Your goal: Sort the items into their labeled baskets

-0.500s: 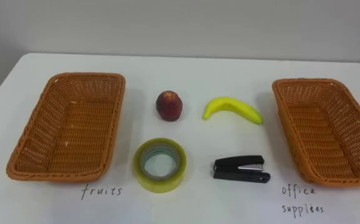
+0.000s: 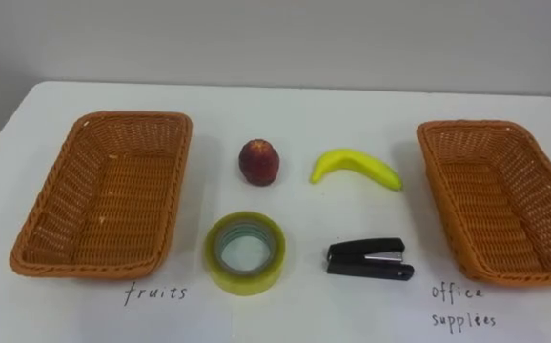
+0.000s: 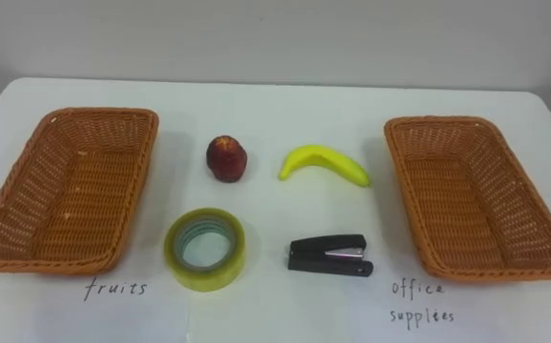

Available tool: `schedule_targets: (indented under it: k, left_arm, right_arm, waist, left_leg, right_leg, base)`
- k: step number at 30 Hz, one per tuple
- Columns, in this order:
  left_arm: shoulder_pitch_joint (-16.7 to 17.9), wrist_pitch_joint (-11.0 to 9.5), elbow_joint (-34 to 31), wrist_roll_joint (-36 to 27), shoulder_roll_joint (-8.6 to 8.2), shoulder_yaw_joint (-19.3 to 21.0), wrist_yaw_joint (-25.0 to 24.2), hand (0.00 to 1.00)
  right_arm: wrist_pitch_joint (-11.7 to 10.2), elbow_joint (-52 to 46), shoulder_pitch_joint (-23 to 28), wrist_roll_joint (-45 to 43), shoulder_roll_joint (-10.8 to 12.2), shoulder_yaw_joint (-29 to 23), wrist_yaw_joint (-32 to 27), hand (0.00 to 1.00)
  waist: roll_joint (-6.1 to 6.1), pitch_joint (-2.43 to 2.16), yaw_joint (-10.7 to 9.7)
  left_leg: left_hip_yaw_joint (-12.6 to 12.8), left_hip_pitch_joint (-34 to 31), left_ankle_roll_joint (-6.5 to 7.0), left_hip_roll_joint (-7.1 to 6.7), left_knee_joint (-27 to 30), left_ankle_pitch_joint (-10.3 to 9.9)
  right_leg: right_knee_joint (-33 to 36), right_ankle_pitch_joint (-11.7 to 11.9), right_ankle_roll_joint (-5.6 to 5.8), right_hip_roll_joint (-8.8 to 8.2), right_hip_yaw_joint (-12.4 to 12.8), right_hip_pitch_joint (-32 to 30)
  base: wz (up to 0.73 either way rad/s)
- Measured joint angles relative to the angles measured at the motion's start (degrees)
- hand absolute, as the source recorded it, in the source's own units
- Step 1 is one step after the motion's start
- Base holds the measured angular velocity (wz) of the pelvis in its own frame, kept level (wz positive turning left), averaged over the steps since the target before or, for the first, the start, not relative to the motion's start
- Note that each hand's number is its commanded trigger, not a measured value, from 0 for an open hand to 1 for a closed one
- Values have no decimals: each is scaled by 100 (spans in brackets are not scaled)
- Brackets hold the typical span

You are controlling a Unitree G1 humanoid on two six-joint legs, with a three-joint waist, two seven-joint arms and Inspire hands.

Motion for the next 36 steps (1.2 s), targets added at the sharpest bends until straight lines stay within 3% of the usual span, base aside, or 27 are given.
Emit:
schedule_targets:
  k: [6, 7, 8, 15, 19, 24, 25, 29, 33, 36]
  left_arm:
    - [20, 4, 208, 1, -24, 59, 191, 0]
    - [31, 8, 208, 12, -25, 91, 193, 0]
    - [64, 9, 204, 17, -28, 179, 193, 0]
    - [121, 15, 181, 27, -2, 638, 302, 0]
    - [122, 18, 195, 33, 25, 782, 302, 0]
    - [125, 62, 174, 141, 29, 847, 302, 0]
    - [127, 84, 148, 140, 28, 851, 303, 0]
    - [147, 115, 148, 126, 35, 959, 322, 0]
    - [157, 112, 144, 123, 80, 1122, 351, 0]
    - [148, 109, 143, 125, 138, 1123, 436, 0]
  right_arm:
    - [23, 210, 17, 227, 58, -192, -31, 0]
    - [26, 220, 18, 226, 59, -235, -36, 0]
    - [30, 232, 22, 230, 59, -354, -35, 0]
    - [32, 506, 121, 708, 44, -1051, -301, 0]
    - [52, 601, 145, 878, 39, -1328, -476, 0]
    - [78, 577, 253, 1114, 35, -1641, -618, 0]
    - [91, 572, 267, 1156, 34, -1783, -679, 0]
    - [132, 565, 237, 1783, -4, -2322, -967, 0]
    - [110, -173, 274, 2469, -22, -3022, -1468, 0]
    - [0, -506, 269, 2542, -67, -3178, -1762, 0]
  waist:
    - [-21, 25, -9]
    - [7, 8, -6]
    - [-41, 35, -7]
    - [-84, 10, -55]
    - [-84, -42, -132]
    - [-141, -45, -177]
    - [-182, -26, -194]
    - [-185, -19, -229]
    - [-187, -19, -383]
    - [-184, -25, -476]
  left_leg:
    - [11, 85, 0, -2, -11, -1]
    - [18, 82, 0, -1, -11, -1]
    - [37, 81, 0, 2, -9, -1]
    - [55, 72, 3, -10, -7, 0]
    - [59, 79, 3, -9, -7, 0]
    - [70, 82, 3, -9, -3, -1]
    - [86, 84, 3, -10, -4, -1]
    - [191, 176, 5, 9, -11, -2]
    - [216, 186, 12, 6, 0, -3]
    - [232, 203, 12, 3, 1, -3]
  right_leg:
    - [-1, -1, 2, 0, 32, 70]
    - [0, -1, 2, 0, 45, 63]
    - [0, -1, 1, 6, 93, 51]
    - [-4, -2, 3, 6, 193, 26]
    - [-3, -2, 3, 8, 211, 32]
    - [13, -2, 3, 14, 270, 25]
    - [21, -2, 3, 15, 296, 23]
    - [99, -2, 3, 18, 342, 29]
    - [108, -2, 2, 17, 452, -1]
    - [101, -3, 3, 18, 483, -19]
  base:
    - [-1]
    - [-8]
    - [-8]
    - [-3]
    - [0]
    - [0]
    - [0]
    - [-11]
    - [-10]
    - [0]
